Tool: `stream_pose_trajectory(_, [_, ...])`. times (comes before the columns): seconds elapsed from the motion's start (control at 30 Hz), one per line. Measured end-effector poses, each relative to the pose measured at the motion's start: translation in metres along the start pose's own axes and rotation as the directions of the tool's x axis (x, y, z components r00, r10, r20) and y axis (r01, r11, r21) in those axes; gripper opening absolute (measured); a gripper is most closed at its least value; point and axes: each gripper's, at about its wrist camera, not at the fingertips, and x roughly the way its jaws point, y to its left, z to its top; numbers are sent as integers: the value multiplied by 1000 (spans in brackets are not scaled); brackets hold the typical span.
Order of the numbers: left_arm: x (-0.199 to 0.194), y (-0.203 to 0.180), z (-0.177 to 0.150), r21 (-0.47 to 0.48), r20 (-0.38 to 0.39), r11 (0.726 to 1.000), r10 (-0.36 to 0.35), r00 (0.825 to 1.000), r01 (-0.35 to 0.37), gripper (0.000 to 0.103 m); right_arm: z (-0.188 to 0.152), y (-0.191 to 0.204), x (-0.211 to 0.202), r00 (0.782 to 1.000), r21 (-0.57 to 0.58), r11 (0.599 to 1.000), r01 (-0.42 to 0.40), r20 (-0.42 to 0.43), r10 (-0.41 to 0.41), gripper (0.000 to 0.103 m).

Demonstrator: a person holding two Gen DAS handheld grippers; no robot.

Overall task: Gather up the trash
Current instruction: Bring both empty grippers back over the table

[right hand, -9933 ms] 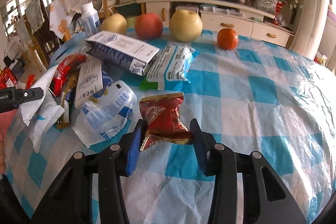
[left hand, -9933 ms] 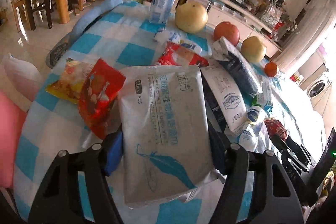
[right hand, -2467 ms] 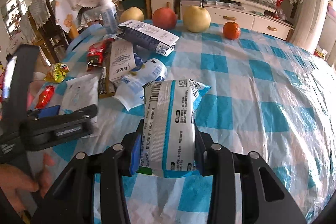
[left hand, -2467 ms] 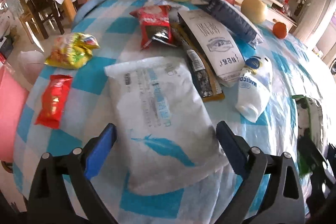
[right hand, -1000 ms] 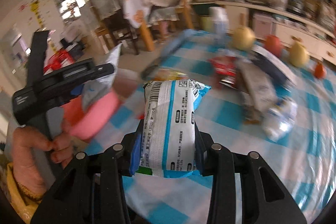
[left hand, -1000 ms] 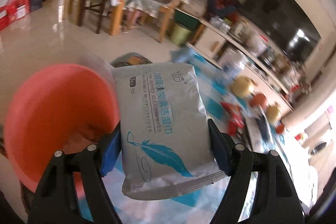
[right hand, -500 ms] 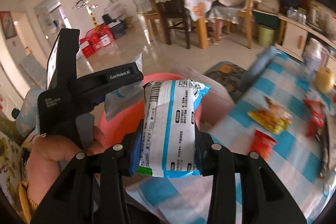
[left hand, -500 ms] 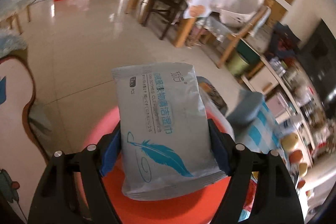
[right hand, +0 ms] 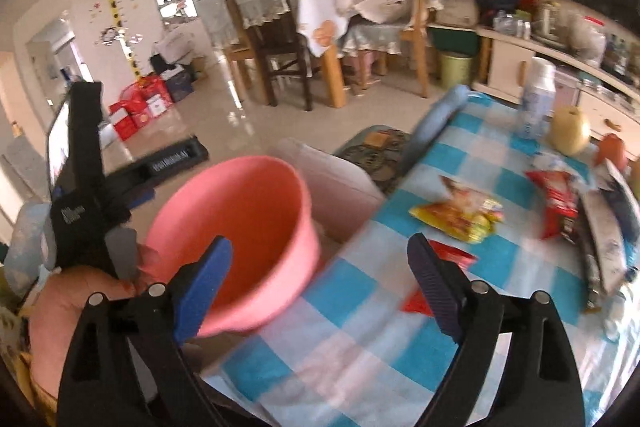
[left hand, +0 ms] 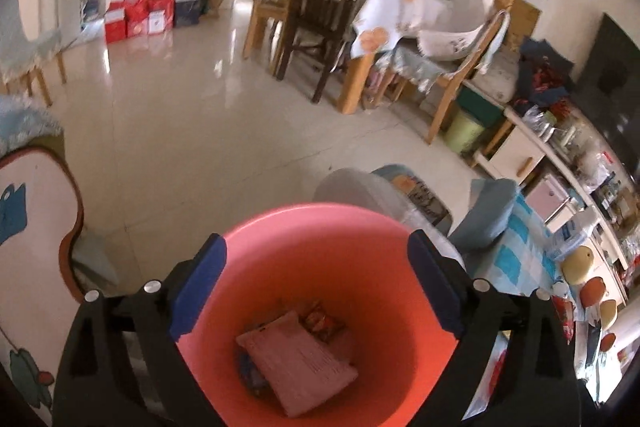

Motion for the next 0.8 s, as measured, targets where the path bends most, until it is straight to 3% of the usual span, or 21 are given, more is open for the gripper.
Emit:
stream_pose_trajectory(0.13, [-14, -18, -7, 30, 100, 998, -55, 994, 52, 93, -16, -13, -12, 999, 5, 999, 33, -13, -33, 89])
stream_pose_trajectory(0.27, [-26, -42, -12, 104, 204, 991, -102, 974, 82, 93, -36, -21, -28, 998, 4, 998, 59, -23, -59, 90])
stream_pose_trajectory(0.4, [-36, -65, -23, 183, 259, 976, -162, 952, 117, 93, -50, -29, -39, 997, 5, 997, 79, -21, -78, 92])
stream_pose_trajectory(0.57, [-43, -89, -33, 243, 219, 942, -287, 932, 233, 93, -60, -39, -55, 995, 6, 995, 99, -10, -99, 92])
stream_pose_trajectory(0.8, [-46, -124, -51, 360, 162, 914, -259, 952, 187, 93, -63, -53, -77, 993, 22, 993, 119, 25, -120, 94])
